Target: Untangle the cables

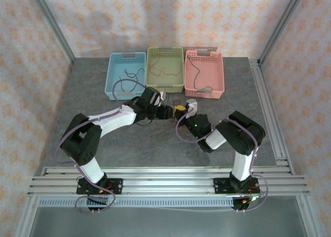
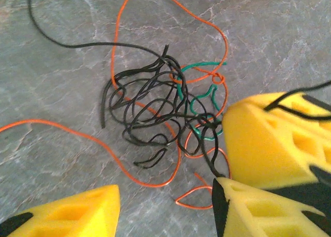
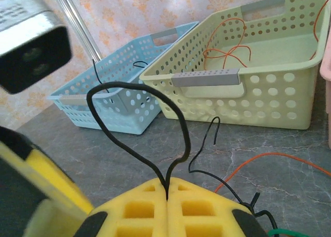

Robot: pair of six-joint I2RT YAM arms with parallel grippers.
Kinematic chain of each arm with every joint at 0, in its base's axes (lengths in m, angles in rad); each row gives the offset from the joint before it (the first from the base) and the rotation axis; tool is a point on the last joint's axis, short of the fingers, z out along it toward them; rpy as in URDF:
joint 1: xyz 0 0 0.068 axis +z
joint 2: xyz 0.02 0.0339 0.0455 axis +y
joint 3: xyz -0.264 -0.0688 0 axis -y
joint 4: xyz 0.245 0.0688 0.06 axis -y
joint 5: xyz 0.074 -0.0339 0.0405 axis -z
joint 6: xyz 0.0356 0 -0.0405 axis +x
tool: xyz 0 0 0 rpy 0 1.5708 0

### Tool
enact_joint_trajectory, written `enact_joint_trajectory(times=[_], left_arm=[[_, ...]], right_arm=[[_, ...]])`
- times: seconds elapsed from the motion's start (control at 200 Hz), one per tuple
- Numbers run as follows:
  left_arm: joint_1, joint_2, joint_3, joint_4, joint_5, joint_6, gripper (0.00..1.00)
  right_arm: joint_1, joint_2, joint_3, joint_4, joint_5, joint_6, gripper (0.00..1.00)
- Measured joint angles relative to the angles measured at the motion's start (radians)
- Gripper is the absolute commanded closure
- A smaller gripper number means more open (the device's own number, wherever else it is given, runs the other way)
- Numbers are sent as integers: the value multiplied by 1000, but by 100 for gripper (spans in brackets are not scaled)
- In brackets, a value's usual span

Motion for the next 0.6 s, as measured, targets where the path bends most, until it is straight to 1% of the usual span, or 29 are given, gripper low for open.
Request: enact_joint_trajectory(times=[0.075, 0.14, 0.25, 0.31, 0.49, 0.601], left_arm=[[0, 29, 12, 11, 12, -4, 50], [0, 48, 12, 28, 25, -19, 46], [0, 62, 12, 51, 33, -39, 46], [0, 63, 12, 62, 36, -49, 48], [-10, 63, -2, 114, 44, -70, 58], [-13, 59, -13, 132, 43, -72, 58]], right_arm=[[-10, 0, 0, 0, -16, 14, 98], [-16, 0, 0, -3, -26, 23, 98], [-29, 0, 0, -12, -34, 41, 98], [-35, 0, 0, -10, -41, 55, 98], [-52, 0, 0, -8, -66, 94, 98], [-53, 0, 0, -11, -72, 102, 98]])
